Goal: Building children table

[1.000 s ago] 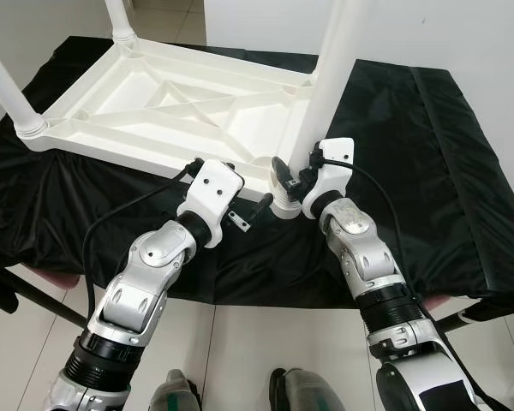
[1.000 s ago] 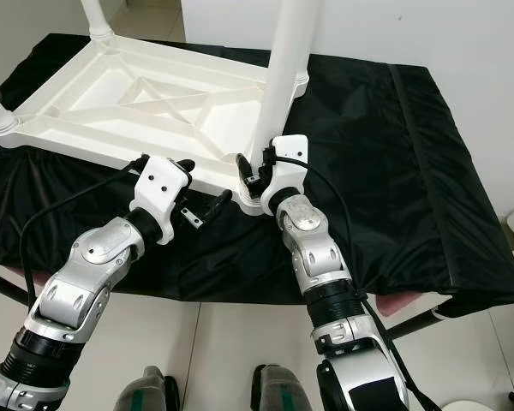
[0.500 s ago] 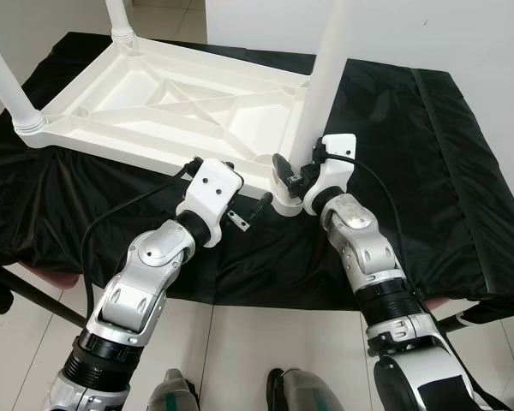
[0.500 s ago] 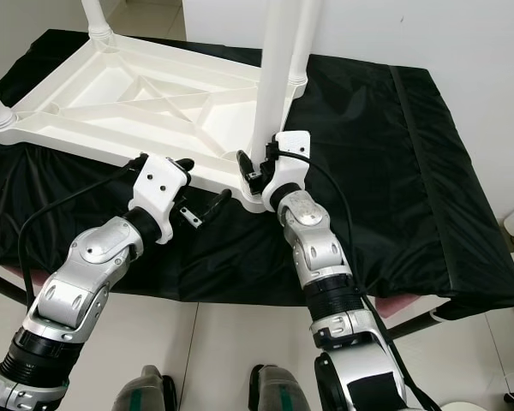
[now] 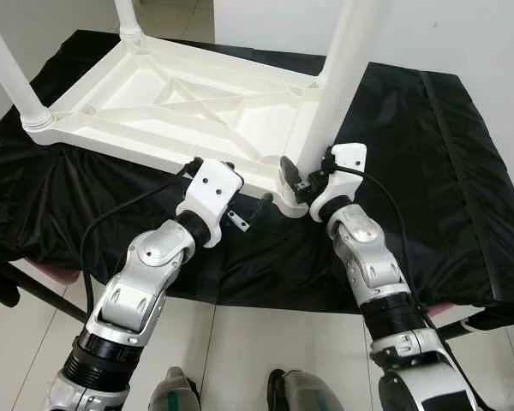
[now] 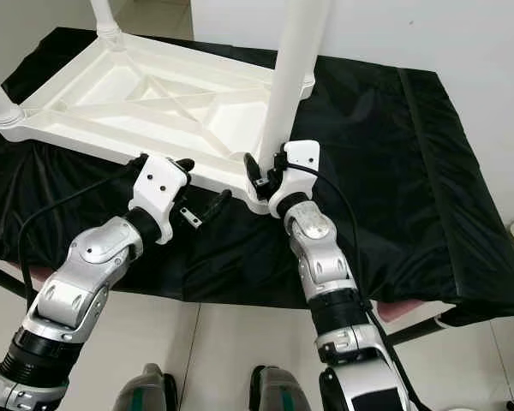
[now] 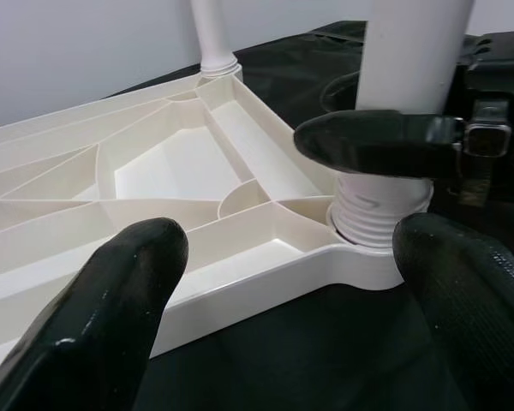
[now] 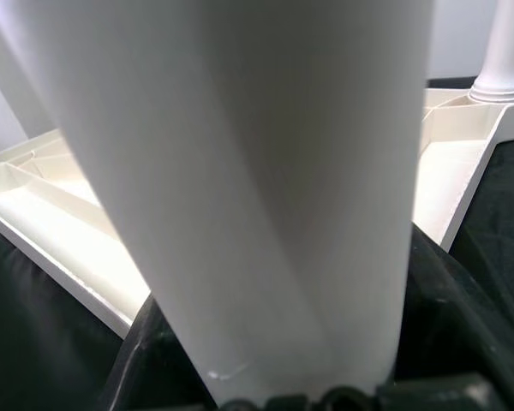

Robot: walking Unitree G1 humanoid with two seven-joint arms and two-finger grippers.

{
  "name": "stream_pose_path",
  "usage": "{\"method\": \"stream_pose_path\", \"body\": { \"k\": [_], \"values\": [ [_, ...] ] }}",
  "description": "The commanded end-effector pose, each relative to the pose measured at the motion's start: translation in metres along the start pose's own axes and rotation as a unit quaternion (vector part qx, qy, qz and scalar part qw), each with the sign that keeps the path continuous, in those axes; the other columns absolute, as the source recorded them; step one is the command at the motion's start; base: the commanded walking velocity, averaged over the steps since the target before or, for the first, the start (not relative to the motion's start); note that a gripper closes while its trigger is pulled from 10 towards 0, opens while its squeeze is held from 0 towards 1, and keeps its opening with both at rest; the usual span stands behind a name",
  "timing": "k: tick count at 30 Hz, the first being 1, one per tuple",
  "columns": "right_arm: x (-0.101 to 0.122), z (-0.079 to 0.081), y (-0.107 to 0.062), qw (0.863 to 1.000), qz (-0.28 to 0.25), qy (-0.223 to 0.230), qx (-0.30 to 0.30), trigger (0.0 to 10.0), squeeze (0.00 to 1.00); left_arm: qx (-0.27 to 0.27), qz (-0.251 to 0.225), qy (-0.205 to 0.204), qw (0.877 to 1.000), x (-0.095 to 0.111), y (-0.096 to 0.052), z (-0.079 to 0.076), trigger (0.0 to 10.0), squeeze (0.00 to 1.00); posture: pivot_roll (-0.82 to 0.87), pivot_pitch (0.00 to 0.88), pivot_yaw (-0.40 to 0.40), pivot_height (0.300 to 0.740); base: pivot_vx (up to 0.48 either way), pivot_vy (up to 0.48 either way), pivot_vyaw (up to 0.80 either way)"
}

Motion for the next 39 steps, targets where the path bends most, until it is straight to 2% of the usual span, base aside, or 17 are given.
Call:
{"method": "stream_pose_path", "body": {
  "k": [1, 2, 8, 17, 24, 27, 30, 33, 34, 35, 39],
  "values": [
    [-0.035, 0.001, -0.013, 0.998, 0.056, 0.014, -0.008, 10.0, 0.00, -0.001, 0.002, -0.003, 1.000, 0.000, -0.003, -0.001, 10.0, 0.00, 0.00, 0.073, -0.011, 0.740, 0.000, 0.000, 0.00],
    [-0.037, 0.000, -0.015, 0.998, 0.057, 0.031, -0.016, 10.0, 0.00, -0.004, 0.002, -0.003, 1.000, 0.000, -0.002, -0.002, 10.0, 0.00, 0.00, 0.074, -0.010, 0.740, 0.000, 0.000, 0.00],
    [-0.044, -0.002, -0.013, 0.996, 0.082, 0.025, -0.024, 10.0, 0.00, -0.007, 0.002, -0.002, 1.000, 0.000, -0.002, -0.003, 10.0, 0.00, 0.00, 0.072, -0.005, 0.740, 0.000, 0.000, 0.00],
    [-0.042, -0.005, 0.007, 0.990, 0.140, 0.016, 0.006, 10.0, 0.00, -0.009, 0.002, 0.000, 1.000, 0.001, -0.001, -0.004, 10.0, 0.00, 0.00, 0.068, -0.009, 0.740, 0.000, 0.000, 0.00],
    [-0.045, -0.008, 0.011, 0.987, 0.157, 0.020, 0.007, 10.0, 0.00, -0.009, 0.001, 0.000, 1.000, 0.001, -0.001, -0.004, 10.0, 0.00, 0.00, 0.065, -0.015, 0.740, 0.000, 0.000, 0.00],
    [-0.047, -0.018, 0.015, 0.983, 0.176, 0.046, -0.013, 10.0, 0.00, -0.009, 0.000, -0.001, 1.000, 0.001, -0.001, -0.006, 10.0, 0.00, 0.00, 0.061, -0.017, 0.740, 0.000, 0.000, 0.00],
    [-0.046, -0.021, 0.016, 0.982, 0.179, 0.050, -0.017, 10.0, 0.00, -0.009, 0.000, -0.001, 1.000, 0.001, -0.001, -0.006, 10.0, 0.00, 0.00, 0.061, -0.017, 0.740, 0.000, 0.000, 0.00],
    [-0.047, -0.028, 0.016, 0.976, 0.185, 0.110, -0.029, 10.0, 0.00, -0.009, 0.001, 0.001, 1.000, 0.001, -0.002, -0.005, 10.0, 0.00, 0.00, 0.056, -0.019, 0.740, 0.000, 0.000, 0.00],
    [-0.047, -0.028, 0.016, 0.976, 0.185, 0.110, -0.029, 10.0, 0.00, -0.009, 0.001, 0.001, 1.000, 0.001, -0.002, -0.005, 10.0, 0.00, 0.00, 0.056, -0.019, 0.740, 0.000, 0.000, 0.00],
    [-0.047, -0.029, 0.015, 0.973, 0.184, 0.133, -0.033, 10.0, 0.00, -0.009, 0.001, 0.002, 1.000, 0.000, -0.002, -0.005, 10.0, 0.00, 0.00, 0.055, -0.020, 0.740, 0.000, 0.000, 0.00],
    [-0.049, -0.031, 0.013, 0.971, 0.185, 0.147, -0.041, 10.0, 0.00, -0.009, 0.001, 0.002, 1.000, 0.000, -0.002, -0.005, 10.0, 0.00, 0.00, 0.054, -0.020, 0.740, 0.000, 0.000, 0.00]
  ]
}}
Point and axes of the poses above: a point about 5 cm out from each wrist's last joint towards the gripper, its own y axis pointing out of the wrist towards the gripper, its own x axis along the axis of the wrist's last joint, z = x × y, the point moved 4 cm from there along y, pointing out of the wrist towards the gripper, and after that the axes turned 6 degrees about -y, right-handed, at the moved point
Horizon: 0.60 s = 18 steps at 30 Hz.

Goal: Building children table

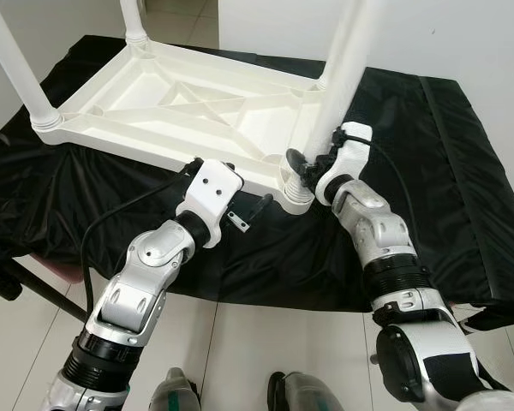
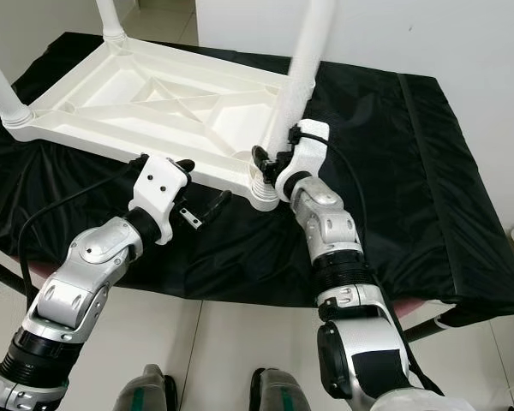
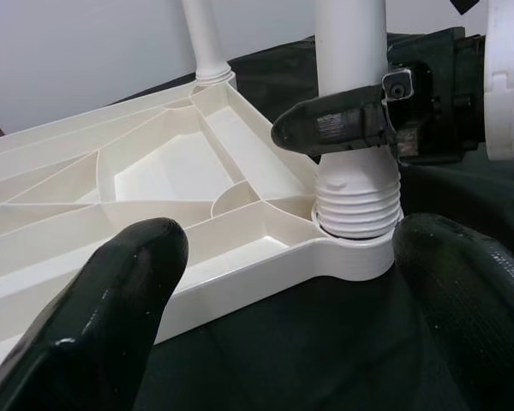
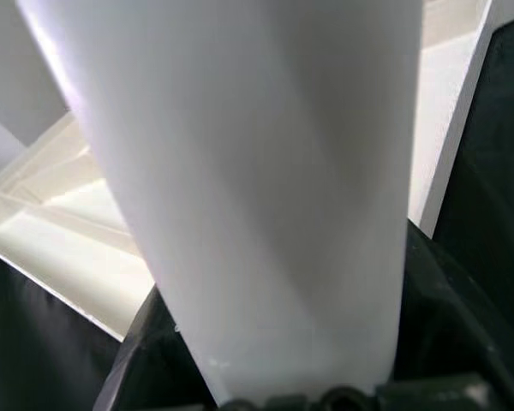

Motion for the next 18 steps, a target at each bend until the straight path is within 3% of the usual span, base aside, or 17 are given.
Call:
{"method": "stream_pose_path", "body": {
  "k": [1, 7, 13, 18],
  "values": [
    [-0.041, -0.014, -0.008, 0.997, 0.073, 0.014, -0.033, 10.0, 0.00, -0.005, -0.001, 0.002, 1.000, 0.001, -0.002, -0.004, 10.0, 0.00, 0.00, 0.056, -0.019, 0.740, 0.000, 0.000, 0.00],
    [-0.044, -0.016, -0.010, 0.996, 0.071, -0.030, -0.039, 10.0, 0.00, -0.007, -0.001, 0.001, 1.000, 0.001, -0.001, -0.005, 10.0, 0.00, 0.00, 0.059, -0.017, 0.740, 0.000, 0.000, 0.00],
    [-0.043, 0.001, -0.011, 0.994, 0.056, -0.090, -0.005, 10.0, 0.00, -0.006, -0.001, 0.000, 1.000, 0.001, -0.002, -0.005, 10.0, 0.00, 0.00, 0.063, -0.020, 0.740, 0.000, 0.000, 0.00],
    [-0.049, 0.013, -0.014, 0.993, 0.059, -0.104, 0.016, 10.0, 0.00, -0.004, -0.001, 0.000, 1.000, 0.000, -0.002, -0.005, 10.0, 0.00, 0.00, 0.065, -0.021, 0.740, 0.000, 0.000, 0.00]
  ]
}}
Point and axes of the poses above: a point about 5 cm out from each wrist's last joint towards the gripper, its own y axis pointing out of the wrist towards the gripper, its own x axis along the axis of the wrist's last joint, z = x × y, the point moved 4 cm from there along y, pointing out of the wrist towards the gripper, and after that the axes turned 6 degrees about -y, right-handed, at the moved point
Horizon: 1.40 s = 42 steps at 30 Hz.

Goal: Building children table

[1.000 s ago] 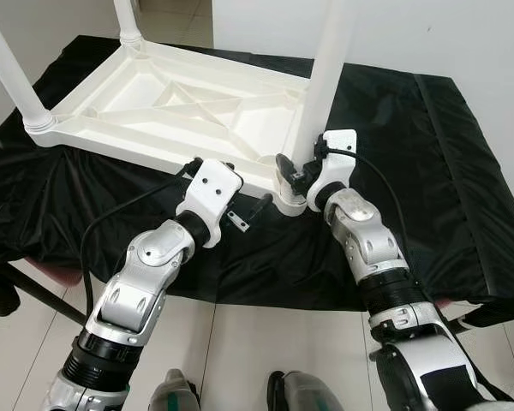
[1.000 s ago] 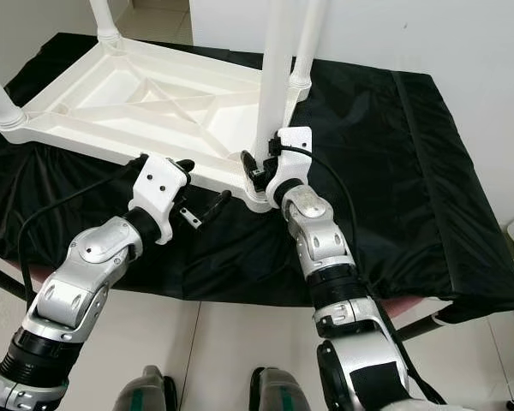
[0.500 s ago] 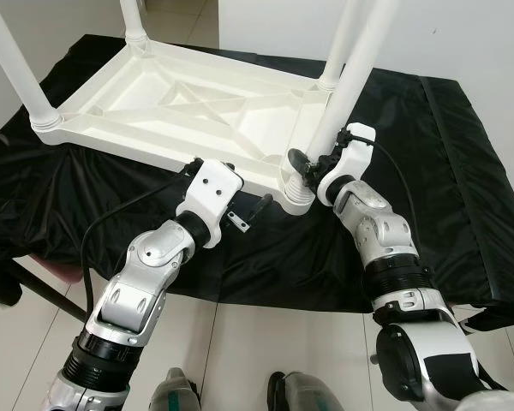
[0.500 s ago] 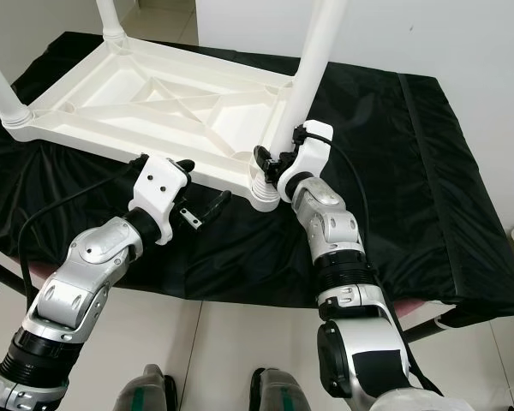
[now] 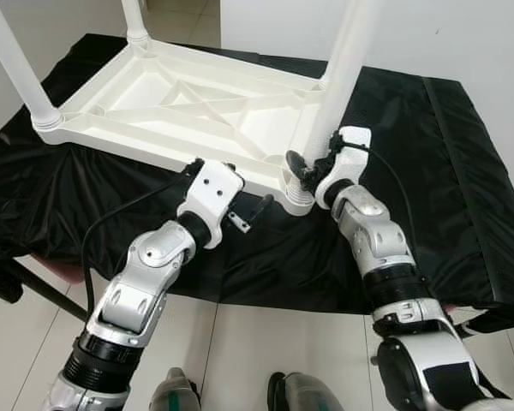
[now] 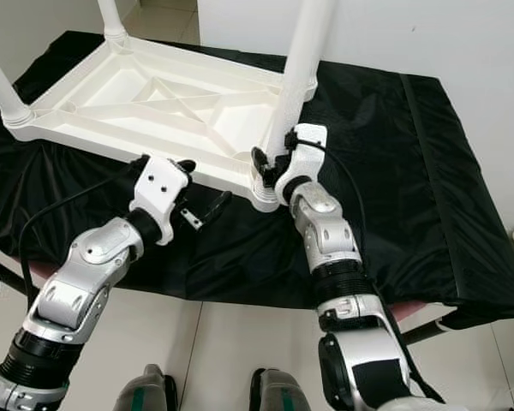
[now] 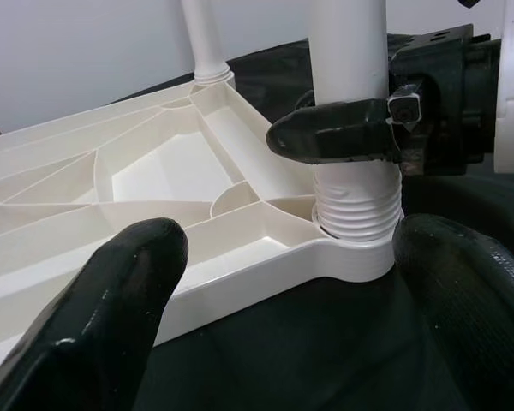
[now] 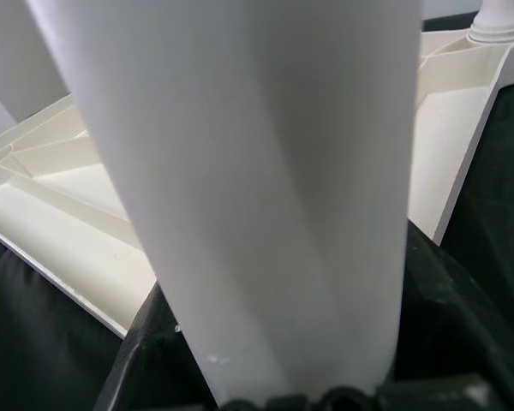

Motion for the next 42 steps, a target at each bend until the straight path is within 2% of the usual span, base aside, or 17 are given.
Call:
{"method": "stream_pose_path", "body": {
  "k": [1, 8, 14, 15, 17, 20, 23, 28, 29, 31, 32, 37, 38, 42],
  "values": [
    [-0.046, 0.007, -0.009, 0.996, 0.084, -0.010, 0.010, 10.0, 0.00, -0.003, 0.001, 0.000, 1.000, 0.000, -0.002, -0.003, 10.0, 0.00, 0.00, 0.065, -0.021, 0.740, 0.000, 0.000, 0.00],
    [-0.054, 0.010, -0.015, 0.996, 0.089, -0.016, 0.010, 10.0, 0.00, -0.002, 0.002, -0.001, 1.000, 0.000, -0.003, -0.003, 10.0, 0.00, 0.00, 0.070, -0.020, 0.740, 0.000, 0.000, 0.00],
    [-0.059, 0.018, -0.026, 0.996, 0.065, -0.050, 0.032, 10.0, 0.00, -0.002, 0.002, -0.001, 1.000, 0.000, -0.003, -0.002, 10.0, 0.00, -0.01, 0.077, -0.015, 0.740, 0.000, 0.000, 0.00],
    [-0.056, 0.020, -0.027, 0.994, 0.054, -0.086, 0.036, 10.0, 0.00, -0.002, 0.002, -0.001, 1.000, 0.000, -0.003, -0.002, 10.0, 0.00, -0.01, 0.078, -0.014, 0.740, 0.000, 0.000, 0.00],
    [-0.056, 0.024, -0.028, 0.993, 0.048, -0.098, 0.048, 10.0, 0.00, -0.002, 0.002, -0.001, 1.000, 0.000, -0.003, -0.002, 10.0, 0.00, -0.01, 0.079, -0.011, 0.740, 0.000, 0.000, 0.00],
    [-0.056, 0.023, -0.029, 0.995, 0.050, -0.082, 0.040, 10.0, 0.00, -0.003, 0.002, -0.001, 1.000, 0.001, -0.003, -0.002, 10.0, 0.00, -0.01, 0.082, -0.009, 0.740, 0.000, 0.000, 0.00],
    [-0.058, 0.015, -0.027, 0.996, 0.063, -0.057, 0.020, 10.0, 0.00, -0.002, 0.002, -0.001, 1.000, 0.001, -0.003, -0.001, 10.0, 0.00, -0.01, 0.083, -0.009, 0.740, 0.000, 0.000, 0.00],
    [-0.059, 0.014, -0.027, 0.996, 0.065, -0.052, 0.015, 10.0, 0.00, -0.002, 0.002, -0.001, 1.000, 0.001, -0.003, -0.001, 10.0, 0.00, -0.01, 0.083, -0.009, 0.740, 0.000, 0.000, 0.00],
    [-0.064, 0.004, -0.026, 0.996, 0.084, 0.002, -0.011, 10.0, 0.00, -0.002, 0.002, -0.001, 1.000, 0.001, -0.003, -0.001, 10.0, 0.00, -0.01, 0.084, -0.008, 0.740, 0.000, 0.000, 0.00],
    [-0.069, -0.003, -0.024, 0.993, 0.101, 0.046, -0.033, 10.0, 0.00, -0.002, 0.002, -0.001, 1.000, 0.001, -0.002, -0.001, 10.0, 0.00, -0.01, 0.084, -0.007, 0.740, 0.000, 0.000, 0.00],
    [-0.070, -0.006, -0.024, 0.992, 0.106, 0.054, -0.039, 10.0, 0.00, -0.001, 0.002, -0.001, 1.000, 0.001, -0.002, -0.001, 10.0, 0.00, -0.01, 0.084, -0.007, 0.740, 0.000, 0.000, 0.00],
    [-0.073, -0.009, -0.022, 0.989, 0.119, 0.071, -0.047, 10.0, 0.00, -0.002, 0.002, 0.000, 1.000, 0.001, -0.002, -0.001, 10.0, 0.00, -0.01, 0.084, -0.006, 0.740, 0.000, 0.000, 0.00],
    [-0.073, -0.011, -0.021, 0.987, 0.123, 0.088, -0.049, 10.0, 0.00, -0.002, 0.002, 0.000, 1.000, 0.002, -0.003, -0.001, 10.0, 0.00, -0.01, 0.084, -0.006, 0.740, 0.000, 0.000, 0.00],
    [-0.072, -0.013, -0.020, 0.988, 0.123, 0.082, -0.050, 10.0, 0.00, -0.002, 0.001, 0.001, 1.000, 0.002, -0.002, -0.001, 10.0, 0.00, -0.01, 0.082, -0.007, 0.740, 0.000, 0.000, 0.00]
  ]
}}
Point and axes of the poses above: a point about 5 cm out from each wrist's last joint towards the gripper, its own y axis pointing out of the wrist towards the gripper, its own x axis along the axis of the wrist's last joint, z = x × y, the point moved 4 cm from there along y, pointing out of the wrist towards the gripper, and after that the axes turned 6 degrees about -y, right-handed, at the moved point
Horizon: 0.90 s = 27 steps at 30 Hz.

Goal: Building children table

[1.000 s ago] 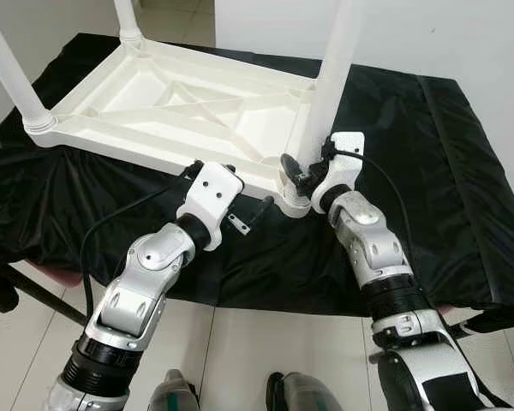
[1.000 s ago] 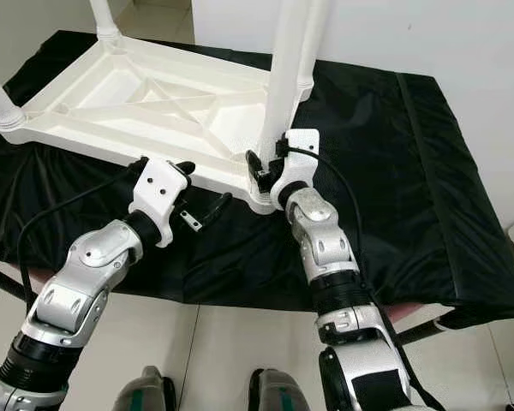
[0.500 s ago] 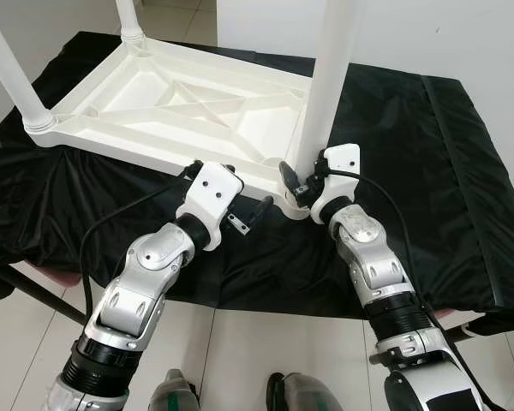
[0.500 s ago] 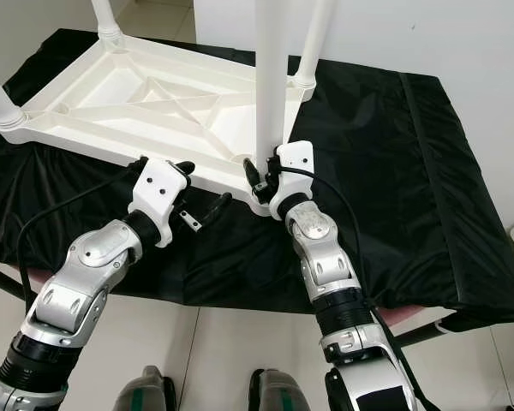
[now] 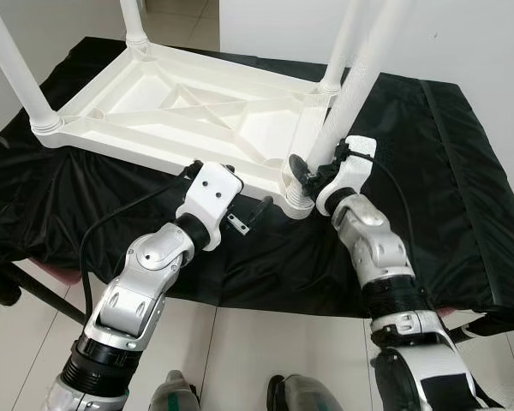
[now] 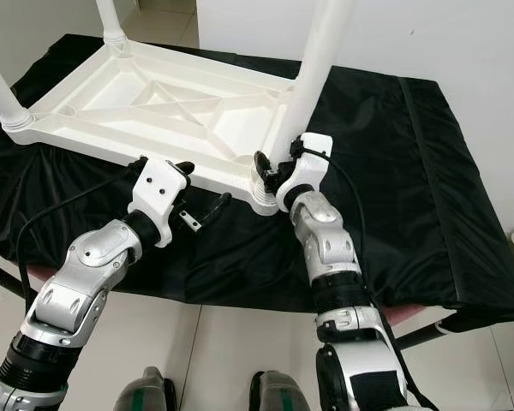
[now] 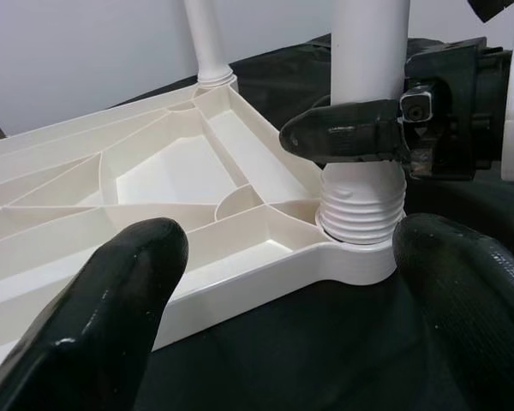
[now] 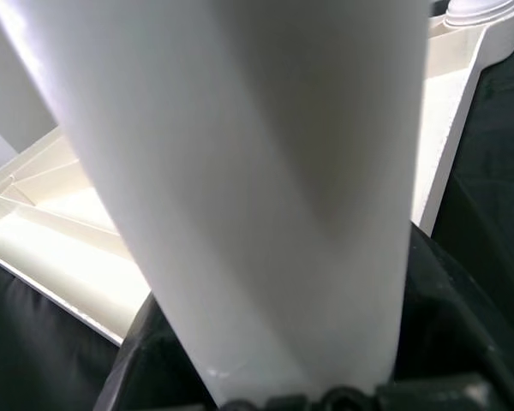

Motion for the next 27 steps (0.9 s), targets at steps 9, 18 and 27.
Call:
{"method": "stream_pose_path", "body": {
  "k": [9, 18, 27],
  "values": [
    [-0.067, -0.001, -0.018, 0.992, 0.116, -0.054, -0.002, 10.0, 0.00, 0.000, -0.001, 0.001, 1.000, 0.003, -0.001, 0.000, 10.0, 0.00, 0.00, 0.083, -0.010, 0.740, 0.000, 0.000, 0.00],
    [-0.074, 0.015, -0.026, 0.987, 0.108, -0.117, 0.028, 10.0, 0.00, -0.001, -0.002, -0.001, 1.000, 0.003, -0.001, -0.001, 10.0, 0.00, -0.01, 0.086, -0.007, 0.740, 0.000, 0.000, 0.00],
    [-0.076, 0.027, -0.029, 0.982, 0.103, -0.148, 0.055, 10.0, 0.00, -0.003, 0.000, -0.001, 1.000, 0.003, -0.001, -0.002, 10.0, 0.00, -0.01, 0.092, -0.007, 0.740, 0.000, 0.000, 0.00]
  ]
}}
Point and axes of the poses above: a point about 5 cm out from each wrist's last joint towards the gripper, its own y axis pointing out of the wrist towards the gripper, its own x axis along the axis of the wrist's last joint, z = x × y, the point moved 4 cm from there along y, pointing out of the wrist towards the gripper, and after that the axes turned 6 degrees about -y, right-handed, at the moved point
